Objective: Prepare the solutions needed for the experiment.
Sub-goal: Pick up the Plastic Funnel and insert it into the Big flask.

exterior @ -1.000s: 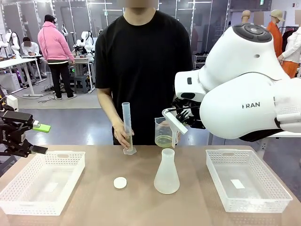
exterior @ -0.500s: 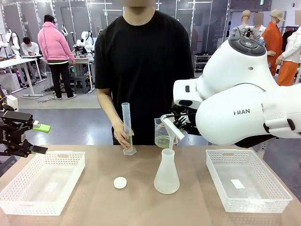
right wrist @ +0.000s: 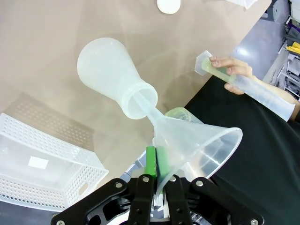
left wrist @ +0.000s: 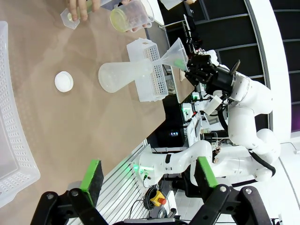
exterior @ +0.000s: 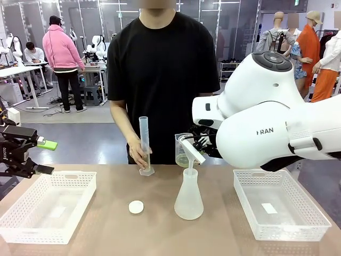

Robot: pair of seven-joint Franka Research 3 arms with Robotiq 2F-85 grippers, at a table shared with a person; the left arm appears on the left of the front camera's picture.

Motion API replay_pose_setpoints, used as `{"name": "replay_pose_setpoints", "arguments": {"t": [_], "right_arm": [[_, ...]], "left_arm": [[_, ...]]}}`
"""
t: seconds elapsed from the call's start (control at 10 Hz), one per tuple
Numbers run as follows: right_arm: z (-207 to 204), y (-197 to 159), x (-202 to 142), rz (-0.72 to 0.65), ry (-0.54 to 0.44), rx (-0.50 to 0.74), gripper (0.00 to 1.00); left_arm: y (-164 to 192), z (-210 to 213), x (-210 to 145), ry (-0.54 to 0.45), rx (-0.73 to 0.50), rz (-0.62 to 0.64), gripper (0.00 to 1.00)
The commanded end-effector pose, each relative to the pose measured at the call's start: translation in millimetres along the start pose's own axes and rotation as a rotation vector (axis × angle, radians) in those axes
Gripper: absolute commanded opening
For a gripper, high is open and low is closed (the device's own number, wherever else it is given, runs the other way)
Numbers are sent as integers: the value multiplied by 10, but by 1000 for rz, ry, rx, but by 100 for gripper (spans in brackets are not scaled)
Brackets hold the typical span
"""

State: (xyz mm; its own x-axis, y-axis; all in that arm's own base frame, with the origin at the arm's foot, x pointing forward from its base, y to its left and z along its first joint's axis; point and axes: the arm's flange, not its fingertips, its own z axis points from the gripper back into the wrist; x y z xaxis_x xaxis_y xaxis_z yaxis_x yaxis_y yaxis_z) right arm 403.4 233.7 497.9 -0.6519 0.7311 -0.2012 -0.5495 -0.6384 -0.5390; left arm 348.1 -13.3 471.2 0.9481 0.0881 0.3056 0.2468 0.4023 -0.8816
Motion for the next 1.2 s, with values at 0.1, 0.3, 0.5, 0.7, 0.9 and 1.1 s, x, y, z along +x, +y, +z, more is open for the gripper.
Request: {"name": "replay_pose_setpoints", "arguments": {"t": [0.1, 0.3, 0.5, 0.7, 0.9, 1.1], "right_arm": [[-124, 29, -27, 15, -39, -2, 3], [-202, 58, -20, 11, -43, 18, 3], [-257, 85, -27, 5, -51, 29, 3], [-298, 117, -37, -5, -50, 43, 3], [-319, 123, -22, -9, -66, 46, 23], [-328, 123, -12, -14, -69, 53, 42]], "left_arm": [[-33, -14, 21, -7, -24, 3, 100], [-33, -14, 21, -7, -24, 3, 100], [-33, -14, 21, -7, -24, 3, 100], [-33, -14, 21, -7, -24, 3, 100], [-33, -14, 21, -7, -24, 3, 100], [-33, -14, 21, -7, -24, 3, 100]]}}
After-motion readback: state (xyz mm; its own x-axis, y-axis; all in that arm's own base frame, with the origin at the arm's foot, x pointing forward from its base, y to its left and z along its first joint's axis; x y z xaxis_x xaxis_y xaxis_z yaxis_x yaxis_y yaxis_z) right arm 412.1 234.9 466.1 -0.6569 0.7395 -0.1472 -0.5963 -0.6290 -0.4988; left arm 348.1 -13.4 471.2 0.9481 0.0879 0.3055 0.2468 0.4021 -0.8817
